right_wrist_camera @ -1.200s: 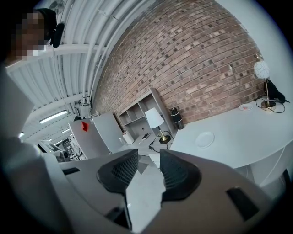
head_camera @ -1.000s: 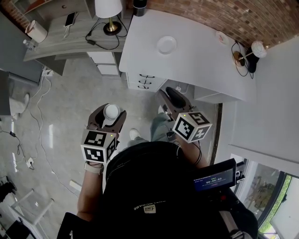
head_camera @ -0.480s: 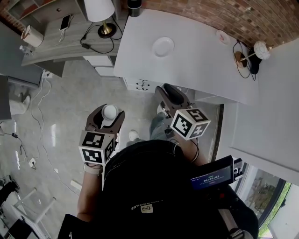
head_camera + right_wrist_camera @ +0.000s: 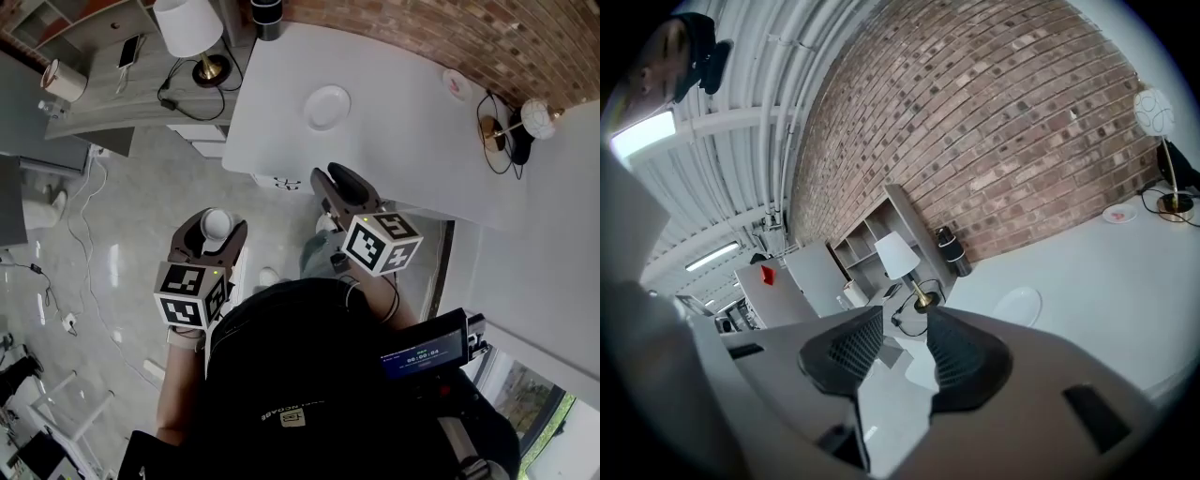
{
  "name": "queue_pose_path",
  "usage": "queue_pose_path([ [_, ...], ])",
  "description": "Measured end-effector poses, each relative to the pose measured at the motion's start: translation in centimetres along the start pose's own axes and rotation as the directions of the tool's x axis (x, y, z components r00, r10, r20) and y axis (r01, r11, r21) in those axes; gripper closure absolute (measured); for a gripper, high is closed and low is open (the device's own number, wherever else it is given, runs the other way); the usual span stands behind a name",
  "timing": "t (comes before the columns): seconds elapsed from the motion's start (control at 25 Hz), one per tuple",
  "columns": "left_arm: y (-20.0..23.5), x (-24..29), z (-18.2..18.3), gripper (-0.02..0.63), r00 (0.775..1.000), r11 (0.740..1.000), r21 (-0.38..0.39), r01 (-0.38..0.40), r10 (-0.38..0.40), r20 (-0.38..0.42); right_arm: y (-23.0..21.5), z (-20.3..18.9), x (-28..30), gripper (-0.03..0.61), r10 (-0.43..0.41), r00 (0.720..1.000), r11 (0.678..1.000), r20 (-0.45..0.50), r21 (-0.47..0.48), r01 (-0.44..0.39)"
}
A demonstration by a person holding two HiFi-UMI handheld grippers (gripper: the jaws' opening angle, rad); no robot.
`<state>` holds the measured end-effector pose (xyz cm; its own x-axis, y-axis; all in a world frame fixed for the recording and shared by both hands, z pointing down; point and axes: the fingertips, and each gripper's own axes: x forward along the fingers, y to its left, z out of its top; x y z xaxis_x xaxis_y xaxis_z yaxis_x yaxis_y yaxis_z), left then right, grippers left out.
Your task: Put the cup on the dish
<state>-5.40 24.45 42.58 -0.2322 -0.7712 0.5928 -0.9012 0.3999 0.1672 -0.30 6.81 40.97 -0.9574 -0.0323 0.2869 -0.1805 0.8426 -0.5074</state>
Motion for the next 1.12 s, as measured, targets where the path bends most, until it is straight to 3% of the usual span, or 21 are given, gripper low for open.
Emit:
queue_pose_path([
  [1.12,-3.0,13.9,10.4,0.344,0.994,0.995,-0.032,-0.099,0.098,-0.043,-14.7,10.0,4.3,0.431,0.066,0.997,0.997,-0.045,0.045,-0.064],
])
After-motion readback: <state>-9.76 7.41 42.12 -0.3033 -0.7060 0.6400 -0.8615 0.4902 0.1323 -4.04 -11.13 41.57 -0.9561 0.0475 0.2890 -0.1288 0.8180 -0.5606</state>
